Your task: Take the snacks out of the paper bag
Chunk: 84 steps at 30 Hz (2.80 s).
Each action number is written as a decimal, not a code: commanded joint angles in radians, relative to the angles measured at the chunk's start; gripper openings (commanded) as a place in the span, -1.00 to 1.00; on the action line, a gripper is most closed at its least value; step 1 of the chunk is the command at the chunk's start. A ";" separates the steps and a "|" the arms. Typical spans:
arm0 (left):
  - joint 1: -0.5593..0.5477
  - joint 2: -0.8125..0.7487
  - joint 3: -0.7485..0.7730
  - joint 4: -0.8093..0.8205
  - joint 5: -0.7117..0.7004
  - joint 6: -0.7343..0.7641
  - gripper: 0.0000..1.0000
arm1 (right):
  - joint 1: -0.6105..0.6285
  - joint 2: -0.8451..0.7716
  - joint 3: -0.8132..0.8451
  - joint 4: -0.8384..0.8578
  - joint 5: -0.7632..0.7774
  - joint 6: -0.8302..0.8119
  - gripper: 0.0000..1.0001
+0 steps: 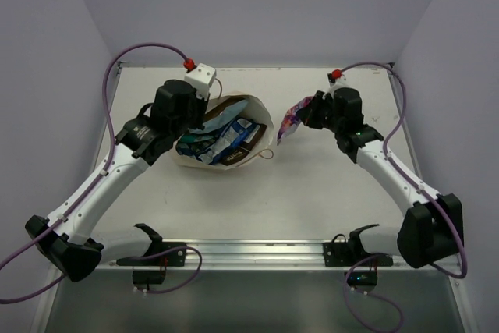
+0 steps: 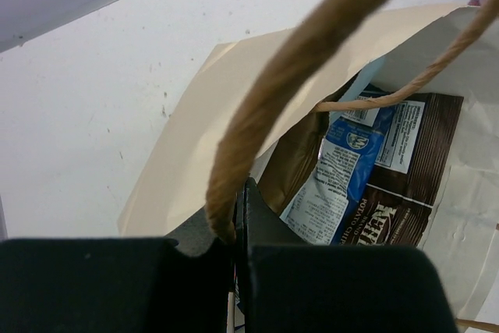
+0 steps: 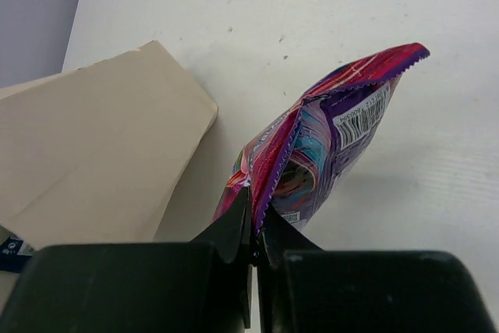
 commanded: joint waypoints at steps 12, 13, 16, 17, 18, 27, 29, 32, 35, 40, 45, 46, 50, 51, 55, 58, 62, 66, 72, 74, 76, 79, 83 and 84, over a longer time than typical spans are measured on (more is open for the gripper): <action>-0.003 -0.031 -0.024 -0.013 0.082 0.136 -1.00 | -0.070 0.121 -0.140 0.103 -0.008 0.008 -0.29; -0.003 -0.033 -0.024 -0.017 0.082 0.153 -1.00 | -0.070 0.101 -0.140 0.057 0.049 -0.001 -0.07; -0.002 -0.028 -0.013 -0.020 0.056 0.173 -1.00 | -0.067 -0.010 -0.123 -0.066 0.086 -0.046 0.39; -0.003 -0.028 -0.007 -0.020 0.044 0.184 -1.00 | -0.061 -0.040 -0.099 -0.111 0.079 -0.088 0.50; -0.003 -0.026 -0.004 -0.020 0.038 0.189 -1.00 | -0.035 -0.069 -0.079 -0.139 0.083 -0.113 0.57; -0.009 -0.005 0.030 -0.040 -0.048 0.184 -1.00 | 0.302 -0.209 0.198 -0.268 0.174 -0.167 0.73; -0.014 -0.008 0.027 -0.033 -0.054 0.163 -1.00 | 0.379 -0.192 0.228 -0.233 0.224 -0.133 0.74; -0.019 -0.007 0.034 -0.030 -0.074 0.135 -1.00 | 0.503 -0.119 0.284 -0.221 0.310 -0.036 0.75; -0.025 -0.010 0.042 -0.030 -0.102 0.107 -1.00 | 0.582 -0.037 0.336 -0.213 0.355 0.088 0.75; -0.028 -0.042 0.038 0.009 -0.119 0.104 -1.00 | 0.635 0.075 0.385 -0.179 0.379 0.302 0.75; -0.031 -0.051 0.048 0.015 -0.106 0.106 -1.00 | 0.664 0.179 0.455 -0.178 0.431 0.425 0.90; -0.031 -0.051 0.048 0.019 -0.105 0.110 -1.00 | 0.666 0.211 0.484 -0.207 0.451 0.484 0.97; -0.032 -0.046 0.053 0.029 -0.082 0.110 -1.00 | 0.666 0.297 0.544 -0.222 0.522 0.554 0.98; -0.031 -0.045 0.053 0.036 -0.076 0.106 -1.00 | 0.666 0.313 0.551 -0.216 0.537 0.562 0.98; -0.032 -0.040 0.039 0.043 -0.072 0.100 -1.00 | 0.666 0.391 0.629 -0.247 0.539 0.572 0.98; -0.034 -0.042 0.034 0.043 -0.069 0.086 -1.00 | 0.666 0.432 0.634 -0.253 0.528 0.600 0.92; -0.034 -0.054 0.021 0.050 -0.057 0.072 -1.00 | 0.663 0.446 0.601 -0.207 0.522 0.605 0.77; -0.036 -0.057 -0.001 0.069 -0.034 0.066 -1.00 | 0.661 0.495 0.627 -0.206 0.510 0.617 0.76; -0.037 -0.069 -0.018 0.070 -0.031 0.021 -1.00 | 0.648 0.537 0.604 -0.176 0.500 0.671 0.56; -0.037 -0.077 -0.022 0.075 -0.031 0.015 -1.00 | 0.642 0.538 0.581 -0.134 0.494 0.675 0.36; -0.037 -0.079 -0.028 0.075 -0.034 0.011 -1.00 | 0.638 0.534 0.567 -0.118 0.485 0.671 0.08; -0.037 -0.076 -0.035 0.075 -0.059 0.009 -1.00 | 0.638 0.490 0.535 -0.097 0.473 0.642 -0.68; -0.037 -0.069 -0.048 0.082 -0.099 0.000 -1.00 | 0.638 0.376 0.466 -0.072 0.459 0.603 -1.00; -0.037 -0.069 -0.050 0.082 -0.109 -0.003 -1.00 | 0.638 0.348 0.443 -0.071 0.454 0.580 -1.00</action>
